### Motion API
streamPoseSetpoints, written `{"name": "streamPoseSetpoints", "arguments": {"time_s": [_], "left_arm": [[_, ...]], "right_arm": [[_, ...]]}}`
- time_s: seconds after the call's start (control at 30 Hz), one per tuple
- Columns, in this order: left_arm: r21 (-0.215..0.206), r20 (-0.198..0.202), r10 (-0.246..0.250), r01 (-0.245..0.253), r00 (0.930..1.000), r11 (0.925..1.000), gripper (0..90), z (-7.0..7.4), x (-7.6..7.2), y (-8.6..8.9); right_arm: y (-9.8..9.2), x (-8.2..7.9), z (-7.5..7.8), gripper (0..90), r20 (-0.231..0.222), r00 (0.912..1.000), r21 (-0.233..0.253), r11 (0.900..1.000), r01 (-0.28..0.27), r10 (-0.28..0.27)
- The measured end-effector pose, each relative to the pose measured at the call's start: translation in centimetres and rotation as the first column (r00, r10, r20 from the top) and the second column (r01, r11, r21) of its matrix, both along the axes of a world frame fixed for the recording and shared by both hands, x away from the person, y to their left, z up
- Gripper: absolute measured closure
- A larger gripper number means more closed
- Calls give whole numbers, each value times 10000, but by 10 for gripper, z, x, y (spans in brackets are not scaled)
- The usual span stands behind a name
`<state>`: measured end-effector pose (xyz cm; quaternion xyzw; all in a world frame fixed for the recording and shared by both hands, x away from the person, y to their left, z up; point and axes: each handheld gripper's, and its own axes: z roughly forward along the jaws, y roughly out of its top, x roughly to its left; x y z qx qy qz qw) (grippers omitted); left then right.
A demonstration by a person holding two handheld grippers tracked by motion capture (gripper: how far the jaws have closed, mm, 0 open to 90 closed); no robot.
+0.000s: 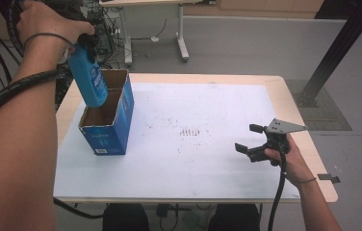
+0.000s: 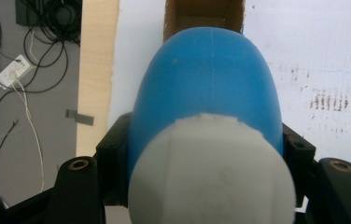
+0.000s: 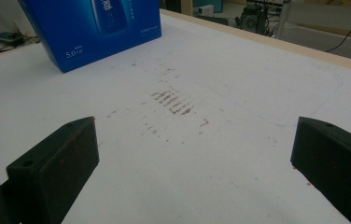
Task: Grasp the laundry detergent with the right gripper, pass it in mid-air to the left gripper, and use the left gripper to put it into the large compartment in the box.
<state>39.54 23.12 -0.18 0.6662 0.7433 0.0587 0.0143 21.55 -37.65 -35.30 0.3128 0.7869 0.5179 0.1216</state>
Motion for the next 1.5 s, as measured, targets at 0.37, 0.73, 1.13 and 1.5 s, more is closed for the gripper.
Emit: {"name": "streamPoseSetpoints", "arguments": {"time_s": [0.37, 0.73, 1.13, 1.5], "left_arm": [[-103, -245, 2, -5, 9997, 9999, 376, -20, 5, 6], [-95, -481, -40, 35, 9988, 9999, 376, -35, 11, 8], [-214, -687, -31, 16, 9976, 9998, 376, -53, 15, 13], [-315, -875, -131, 104, 9961, 9994, 375, -71, 20, 14]], "right_arm": [[2, -3, -5, 11, -9, 10000, 111, 9999, -34, 34], [5, -3, -9, 11, -137, 9999, 55, 10000, -36, 37], [6, -2, -9, 11, -121, 9999, 42, 10000, -49, 50], [6, -2, -14, 10, -186, 9998, 70, 10000, -7, 8]]}}
